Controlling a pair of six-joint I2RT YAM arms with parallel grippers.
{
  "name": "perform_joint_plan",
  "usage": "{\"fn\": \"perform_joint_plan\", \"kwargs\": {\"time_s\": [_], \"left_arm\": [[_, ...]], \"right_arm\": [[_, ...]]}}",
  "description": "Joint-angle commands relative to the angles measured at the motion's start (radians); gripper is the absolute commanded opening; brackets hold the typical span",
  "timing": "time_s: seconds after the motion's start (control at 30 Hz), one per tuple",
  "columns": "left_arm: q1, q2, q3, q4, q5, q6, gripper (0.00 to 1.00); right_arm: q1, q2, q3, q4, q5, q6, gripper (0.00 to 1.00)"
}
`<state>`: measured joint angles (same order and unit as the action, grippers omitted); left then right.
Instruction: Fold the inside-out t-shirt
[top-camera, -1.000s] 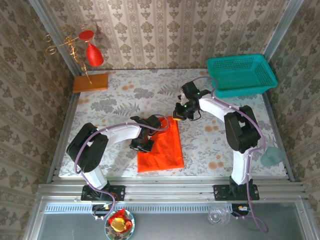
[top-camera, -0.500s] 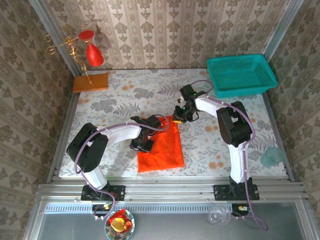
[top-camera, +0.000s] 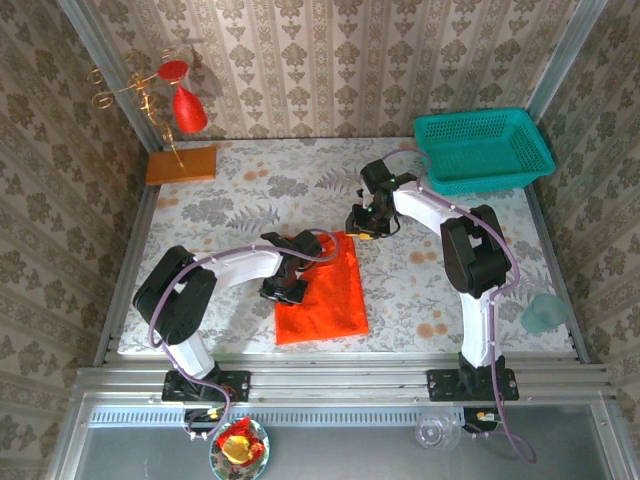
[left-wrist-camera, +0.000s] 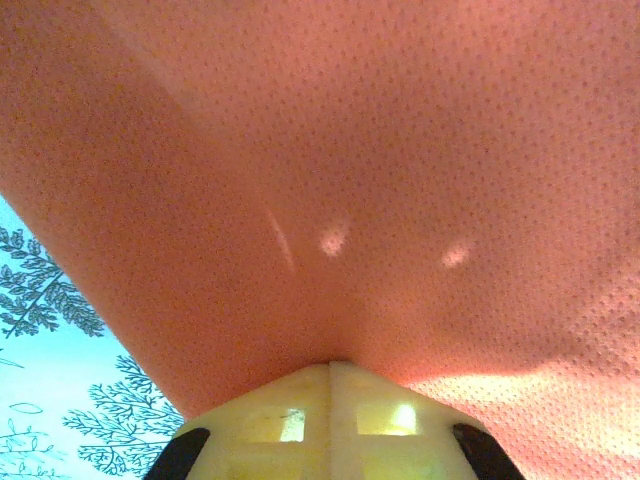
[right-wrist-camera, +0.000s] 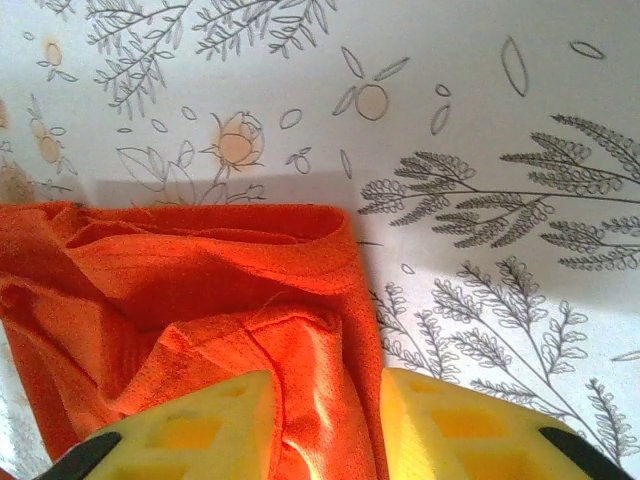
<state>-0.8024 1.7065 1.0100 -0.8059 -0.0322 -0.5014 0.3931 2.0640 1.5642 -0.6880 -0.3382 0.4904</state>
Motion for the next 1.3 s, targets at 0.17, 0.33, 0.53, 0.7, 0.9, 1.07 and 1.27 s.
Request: {"fn": "perform_joint_plan", "kwargs": {"time_s": [0.17, 0.33, 0.53, 0.7, 0.9, 1.07, 1.27], "left_arm": [[0.004, 0.007, -0.003, -0.035, -0.013, 0.001, 0.00], [0.006, 0.007, -0.006, -0.036, -0.015, 0.001, 0.00], [0.006, -0.002, -0.015, -0.039, -0.019, -0.002, 0.00], [0.004, -0.003, -0.019, -0.039, -0.018, -0.003, 0.00], [0.004, -0.016, -0.018, -0.041, -0.022, -0.005, 0.00], [-0.001, -0.075, 0.009, -0.038, -0.030, -0.002, 0.00], [0.051, -0.179, 0.080, -0.056, -0.067, 0.028, 0.13]], "right_arm": [[0.041, 0.106, 0.102, -0.079, 0.063, -0.030, 0.41], [0.085, 0.180, 0.198, -0.171, 0.224, -0.047, 0.42], [0.119, 0.248, 0.262, -0.232, 0.312, -0.053, 0.42], [0.137, 0.279, 0.264, -0.249, 0.323, -0.038, 0.41], [0.150, 0.260, 0.238, -0.223, 0.305, -0.015, 0.28], [0.146, 0.213, 0.235, -0.219, 0.303, -0.020, 0.16], [0.118, 0.189, 0.234, -0.218, 0.294, -0.056, 0.04]]}}
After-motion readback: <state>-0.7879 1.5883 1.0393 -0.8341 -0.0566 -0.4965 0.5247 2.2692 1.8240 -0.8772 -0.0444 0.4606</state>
